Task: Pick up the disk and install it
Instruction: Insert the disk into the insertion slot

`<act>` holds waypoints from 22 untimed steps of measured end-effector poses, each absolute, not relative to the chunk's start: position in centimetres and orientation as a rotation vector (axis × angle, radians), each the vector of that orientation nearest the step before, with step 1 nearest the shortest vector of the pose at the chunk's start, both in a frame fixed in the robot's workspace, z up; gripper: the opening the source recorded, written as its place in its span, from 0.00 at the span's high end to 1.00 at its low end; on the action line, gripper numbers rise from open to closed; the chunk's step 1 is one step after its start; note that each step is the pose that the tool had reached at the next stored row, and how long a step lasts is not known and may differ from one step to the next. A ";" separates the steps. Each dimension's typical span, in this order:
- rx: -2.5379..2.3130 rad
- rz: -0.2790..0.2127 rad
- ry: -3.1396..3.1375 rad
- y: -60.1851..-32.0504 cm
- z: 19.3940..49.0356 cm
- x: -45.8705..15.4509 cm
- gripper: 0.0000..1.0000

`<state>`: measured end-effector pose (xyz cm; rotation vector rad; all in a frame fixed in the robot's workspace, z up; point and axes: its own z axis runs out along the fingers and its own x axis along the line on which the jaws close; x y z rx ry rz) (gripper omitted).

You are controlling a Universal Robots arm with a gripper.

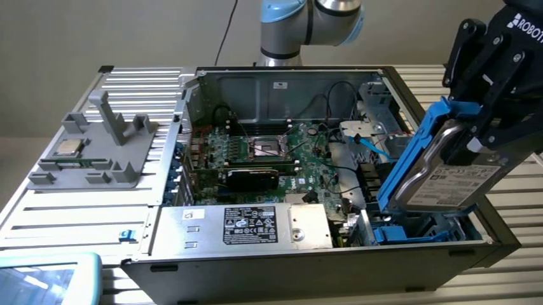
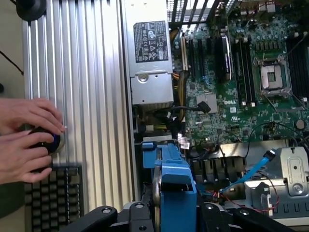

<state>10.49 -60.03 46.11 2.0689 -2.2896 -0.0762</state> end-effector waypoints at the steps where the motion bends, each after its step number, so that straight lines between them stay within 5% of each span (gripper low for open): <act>1: 2.068 -0.076 -2.290 -60.0 45.9 10.4 0.63; 22: 2.107 -0.061 -2.270 -59.2 44.1 10.0 0.63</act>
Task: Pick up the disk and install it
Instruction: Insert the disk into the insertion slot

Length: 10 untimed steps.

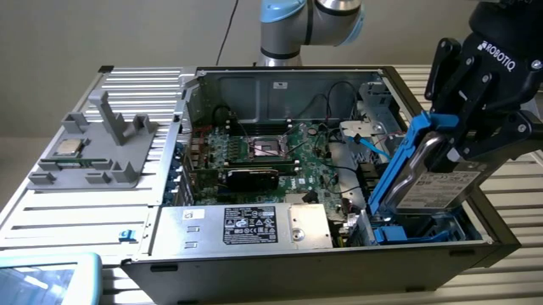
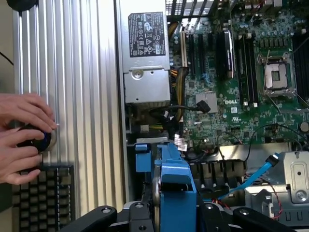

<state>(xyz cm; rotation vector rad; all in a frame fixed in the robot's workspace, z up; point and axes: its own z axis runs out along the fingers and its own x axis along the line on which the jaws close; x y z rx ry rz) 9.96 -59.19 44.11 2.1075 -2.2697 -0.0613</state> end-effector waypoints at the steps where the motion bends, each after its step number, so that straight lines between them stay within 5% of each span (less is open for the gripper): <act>1: 2.112 -0.061 -2.266 -59.2 44.1 10.0 0.63; 10: 2.122 -0.058 -2.258 -59.2 44.0 9.9 0.63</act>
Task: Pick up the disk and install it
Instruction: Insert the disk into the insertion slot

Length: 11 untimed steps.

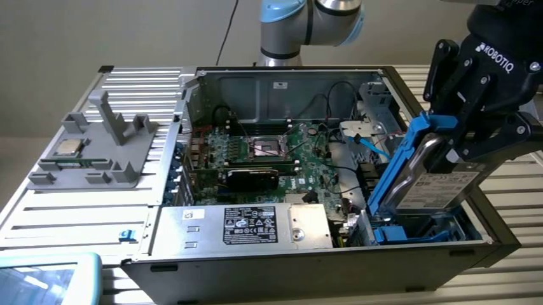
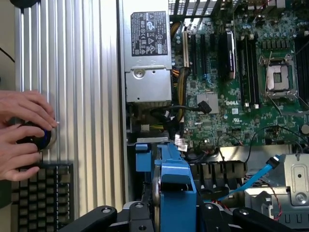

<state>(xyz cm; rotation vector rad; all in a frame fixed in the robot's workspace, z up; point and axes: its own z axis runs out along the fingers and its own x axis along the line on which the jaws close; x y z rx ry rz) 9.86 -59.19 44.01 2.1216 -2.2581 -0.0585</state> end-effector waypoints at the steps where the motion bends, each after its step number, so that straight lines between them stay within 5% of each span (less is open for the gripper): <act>1: 2.122 -0.058 -2.258 -59.2 44.0 9.8 0.63; 11: 2.133 -0.037 -2.261 -59.1 44.0 9.4 0.63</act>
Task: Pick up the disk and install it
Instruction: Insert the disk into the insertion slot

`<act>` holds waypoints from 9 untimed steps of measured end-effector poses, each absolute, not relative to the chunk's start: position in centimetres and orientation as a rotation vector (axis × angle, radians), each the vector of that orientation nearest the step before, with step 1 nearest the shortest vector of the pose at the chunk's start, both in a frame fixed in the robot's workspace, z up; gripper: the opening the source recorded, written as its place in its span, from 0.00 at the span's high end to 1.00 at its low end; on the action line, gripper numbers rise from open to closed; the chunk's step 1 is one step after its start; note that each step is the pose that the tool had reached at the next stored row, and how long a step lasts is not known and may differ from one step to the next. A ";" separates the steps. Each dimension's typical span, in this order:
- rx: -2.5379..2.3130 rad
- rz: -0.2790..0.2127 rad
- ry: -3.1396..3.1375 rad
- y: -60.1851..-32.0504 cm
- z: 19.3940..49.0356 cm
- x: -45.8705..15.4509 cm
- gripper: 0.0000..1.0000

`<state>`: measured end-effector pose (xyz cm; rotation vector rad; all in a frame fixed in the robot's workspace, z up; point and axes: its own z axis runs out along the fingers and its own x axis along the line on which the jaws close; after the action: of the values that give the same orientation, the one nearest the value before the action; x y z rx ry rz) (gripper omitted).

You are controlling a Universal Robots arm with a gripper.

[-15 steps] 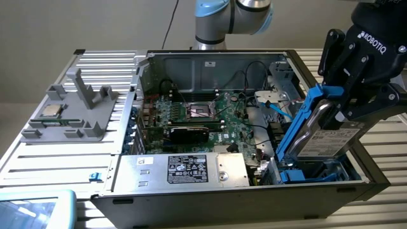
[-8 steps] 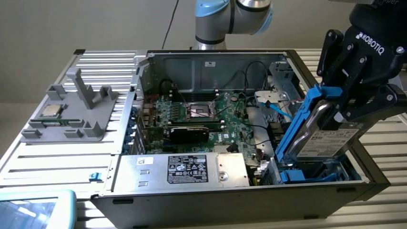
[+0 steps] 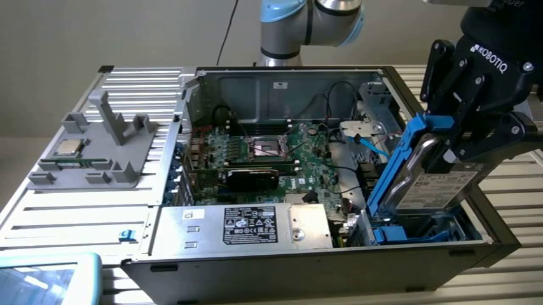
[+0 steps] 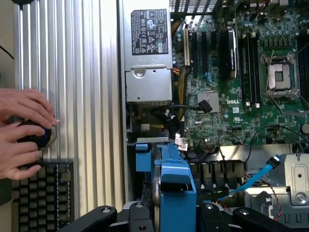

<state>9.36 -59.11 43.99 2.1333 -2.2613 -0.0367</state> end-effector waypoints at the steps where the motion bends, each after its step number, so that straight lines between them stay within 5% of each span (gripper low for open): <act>1: 2.133 -0.034 -2.261 -59.1 44.0 9.3 0.63; 9: 2.135 -0.026 -2.258 -59.0 43.7 9.3 0.63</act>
<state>9.32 -59.00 43.66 2.1348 -2.2577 -0.0264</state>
